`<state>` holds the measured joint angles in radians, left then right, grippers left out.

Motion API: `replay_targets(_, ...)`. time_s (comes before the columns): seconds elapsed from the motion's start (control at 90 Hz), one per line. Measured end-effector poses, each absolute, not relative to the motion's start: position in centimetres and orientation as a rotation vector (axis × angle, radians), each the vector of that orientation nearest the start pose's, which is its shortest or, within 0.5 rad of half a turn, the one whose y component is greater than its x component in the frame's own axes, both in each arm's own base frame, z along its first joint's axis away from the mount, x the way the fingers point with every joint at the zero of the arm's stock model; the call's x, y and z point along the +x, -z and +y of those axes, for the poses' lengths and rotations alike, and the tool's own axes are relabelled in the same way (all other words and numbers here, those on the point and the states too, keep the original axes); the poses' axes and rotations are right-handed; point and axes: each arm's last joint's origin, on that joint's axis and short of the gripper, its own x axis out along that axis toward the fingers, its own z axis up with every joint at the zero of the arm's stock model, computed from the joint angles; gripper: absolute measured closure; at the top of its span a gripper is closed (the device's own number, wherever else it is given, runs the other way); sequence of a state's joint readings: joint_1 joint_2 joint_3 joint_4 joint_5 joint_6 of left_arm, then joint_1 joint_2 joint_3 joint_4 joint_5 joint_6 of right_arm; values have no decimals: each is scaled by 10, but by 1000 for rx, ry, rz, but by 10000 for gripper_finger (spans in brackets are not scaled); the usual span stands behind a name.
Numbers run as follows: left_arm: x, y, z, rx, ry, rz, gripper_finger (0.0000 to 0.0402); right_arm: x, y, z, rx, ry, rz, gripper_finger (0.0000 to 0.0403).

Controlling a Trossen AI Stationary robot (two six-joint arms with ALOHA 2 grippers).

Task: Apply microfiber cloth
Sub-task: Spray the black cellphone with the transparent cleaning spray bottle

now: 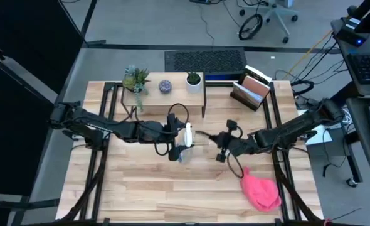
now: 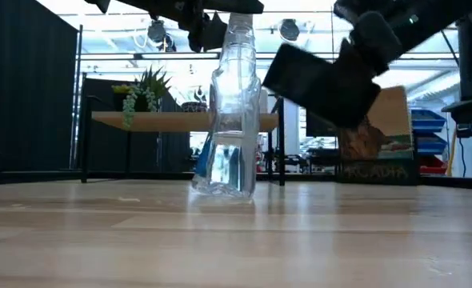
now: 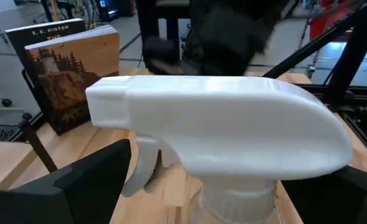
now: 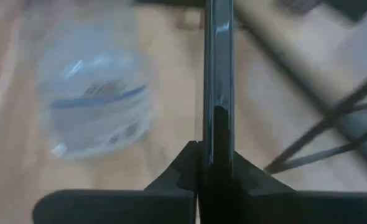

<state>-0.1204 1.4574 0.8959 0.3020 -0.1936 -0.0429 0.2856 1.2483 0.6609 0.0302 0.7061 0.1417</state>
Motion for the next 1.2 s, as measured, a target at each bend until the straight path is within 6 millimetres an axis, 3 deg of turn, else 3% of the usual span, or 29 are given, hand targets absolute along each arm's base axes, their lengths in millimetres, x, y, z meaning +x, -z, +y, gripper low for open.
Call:
replay_targets(0.167, 321, -261, -33, -4, -69, 256, 27, 254, -236, 25, -170, 463, 370, 394)
replay_targets(0.378, 321, -261, -34, -6, -53, 258, 27, 264, -252, -15, -135, 325, 215, 394)
replay_targets(0.533, 321, -261, -34, -7, -52, 259, 27, 266, -264, -33, -120, 195, 69, 394)
replay_targets(0.689, 321, -261, -34, -8, -51, 260, 27, 276, -264, -39, -125, 103, -31, 394)
replay_targets(0.922, 321, -261, -34, -8, -51, 257, 29, 292, -245, -42, -125, 90, -38, 394)
replay_targets(1.089, 321, -261, -34, -8, -51, 257, 55, 303, -234, -42, -94, 32, 3, 394)
replay_targets(1.2, 321, -261, -34, -7, -51, 258, 76, 307, -237, -42, -97, 9, -14, 394)
